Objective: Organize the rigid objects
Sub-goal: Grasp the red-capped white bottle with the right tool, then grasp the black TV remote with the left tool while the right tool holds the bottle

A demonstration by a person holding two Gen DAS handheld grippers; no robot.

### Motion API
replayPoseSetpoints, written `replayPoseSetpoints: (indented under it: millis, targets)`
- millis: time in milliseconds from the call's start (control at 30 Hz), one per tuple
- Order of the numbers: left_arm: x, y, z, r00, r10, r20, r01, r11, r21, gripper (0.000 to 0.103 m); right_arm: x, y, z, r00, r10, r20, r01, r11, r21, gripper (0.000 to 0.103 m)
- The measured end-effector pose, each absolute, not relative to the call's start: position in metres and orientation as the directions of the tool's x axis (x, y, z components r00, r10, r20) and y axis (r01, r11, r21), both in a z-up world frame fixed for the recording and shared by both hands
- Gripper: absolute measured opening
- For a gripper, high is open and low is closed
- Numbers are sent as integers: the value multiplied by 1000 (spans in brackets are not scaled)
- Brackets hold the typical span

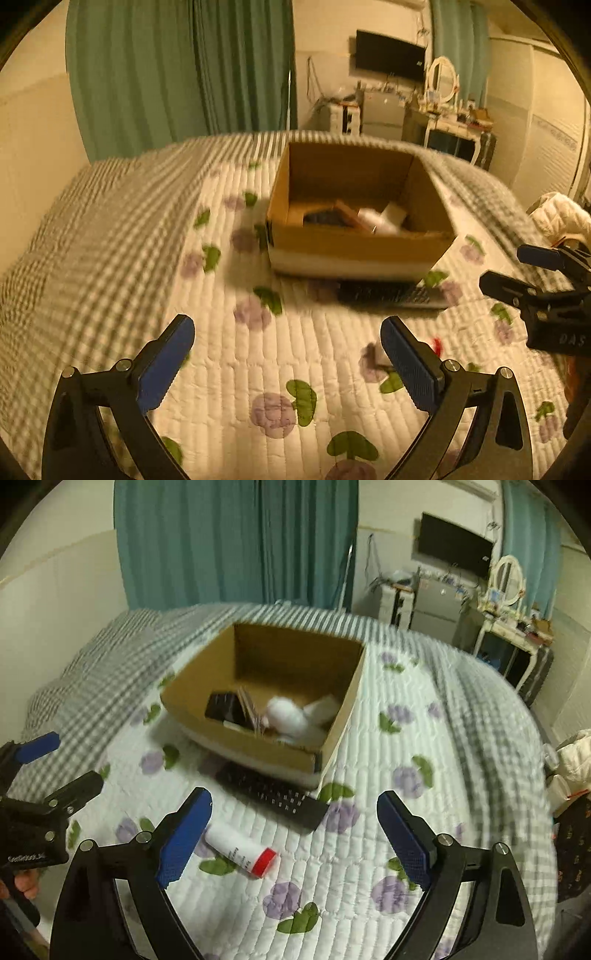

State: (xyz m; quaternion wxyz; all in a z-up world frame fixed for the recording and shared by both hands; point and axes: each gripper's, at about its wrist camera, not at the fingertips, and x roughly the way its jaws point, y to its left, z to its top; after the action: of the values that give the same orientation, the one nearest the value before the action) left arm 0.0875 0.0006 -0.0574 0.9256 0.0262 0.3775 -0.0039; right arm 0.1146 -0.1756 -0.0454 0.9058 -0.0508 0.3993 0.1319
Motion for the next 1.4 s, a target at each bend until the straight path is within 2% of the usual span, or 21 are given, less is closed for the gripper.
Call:
replayPoseSetpoints:
  millis: [167,300,400,467,533,600,700,867,1000,1100,1233,1400]
  targets:
    - [102,1,-98,672,44,-739,10,998,68,103,121,-149,-94,550,254,-796,-386,922,28,91]
    - [105,8,-121,644,61,-762,-13,998,69,103,122,-115,-134,473,231,-850,-472,881,-23,78]
    - [106,14,-133,622,72,-780,-18,997,78,103,126,-102,-151,456,195,-868,-496,866,-66,75]
    - [105,19,-137,613,70,-787,-26,997,68,103,131,-101,-160,448,168,-878,-490,868,-84,69]
    - [106,21,-137,606,72,-792,-37,997,63,103,133,-104,-162,442,171,-881,-484,872,-73,53]
    - [108,20,-135,604,77,-793,-49,997,60,103,132,-109,-156,448,189,-874,-479,876,-56,43]
    - [111,13,-128,608,75,-791,-64,997,46,103,129,-127,-140,481,233,-845,-428,904,5,37]
    - [114,-16,-116,620,53,-783,-36,999,39,103,136,-171,-112,557,209,-804,-351,937,1,35]
    - [120,-35,-115,621,46,-783,-25,999,38,103,152,-211,-112,577,150,-803,-278,960,-20,35]
    - [129,-46,-120,611,41,-791,-18,999,37,103,167,-237,-113,583,200,-788,-236,969,71,35]
    - [142,-59,-128,604,42,-796,-4,999,49,103,184,-245,-105,621,220,-752,-218,970,104,35]
    - [155,-65,-134,592,23,-805,1,1000,29,103,210,-251,-107,660,262,-704,-152,964,216,35]
